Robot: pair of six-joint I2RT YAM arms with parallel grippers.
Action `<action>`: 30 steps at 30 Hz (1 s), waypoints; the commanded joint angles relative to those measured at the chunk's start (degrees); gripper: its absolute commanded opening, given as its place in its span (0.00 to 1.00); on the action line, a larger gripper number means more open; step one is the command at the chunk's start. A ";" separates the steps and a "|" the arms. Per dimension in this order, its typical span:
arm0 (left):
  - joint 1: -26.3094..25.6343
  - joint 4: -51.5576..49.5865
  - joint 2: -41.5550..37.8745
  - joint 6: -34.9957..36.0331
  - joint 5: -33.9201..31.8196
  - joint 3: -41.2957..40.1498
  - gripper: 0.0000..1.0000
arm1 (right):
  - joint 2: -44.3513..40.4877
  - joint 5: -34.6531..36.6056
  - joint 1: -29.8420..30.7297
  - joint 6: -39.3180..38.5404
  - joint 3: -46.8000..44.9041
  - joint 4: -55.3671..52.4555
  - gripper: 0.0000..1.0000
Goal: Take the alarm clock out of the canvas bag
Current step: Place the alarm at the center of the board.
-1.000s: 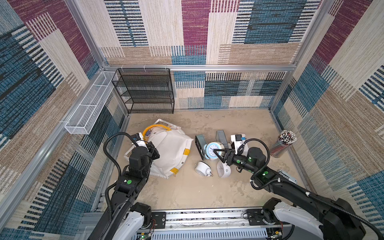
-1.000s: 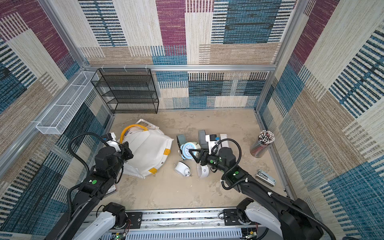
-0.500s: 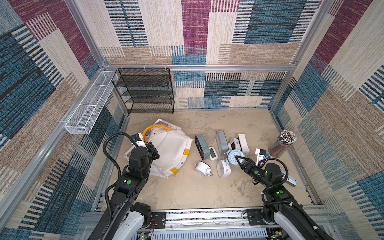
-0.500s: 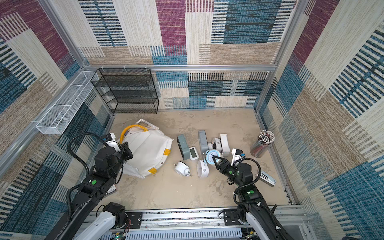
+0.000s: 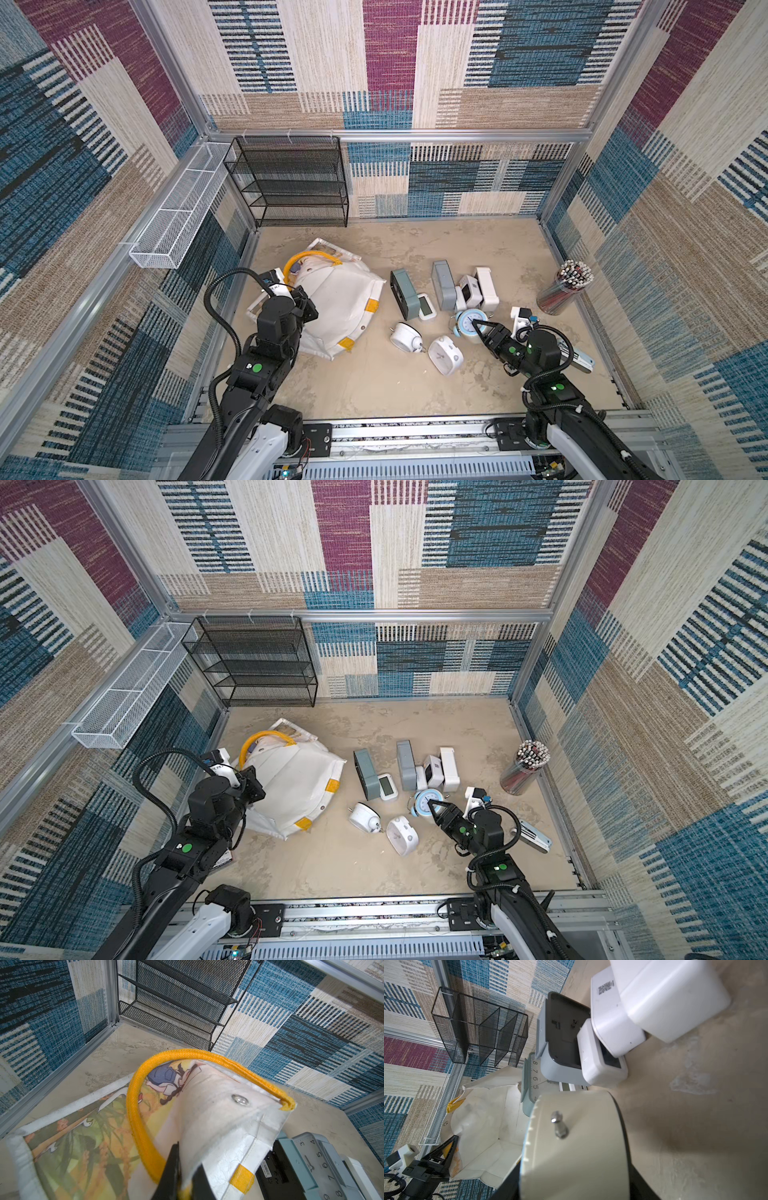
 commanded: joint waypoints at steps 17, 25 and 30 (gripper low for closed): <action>0.08 0.21 -0.33 -2.05 -1.18 0.46 0.00 | 2.15 4.39 -0.63 -1.41 3.30 -6.20 0.90; 0.10 -1.47 0.90 -4.20 -0.91 2.63 0.00 | 1.58 6.50 -0.63 -7.26 12.81 -13.32 0.94; 0.10 -1.77 1.50 -5.20 -0.54 4.12 0.00 | 3.32 3.60 -0.62 -9.36 17.31 -11.70 0.94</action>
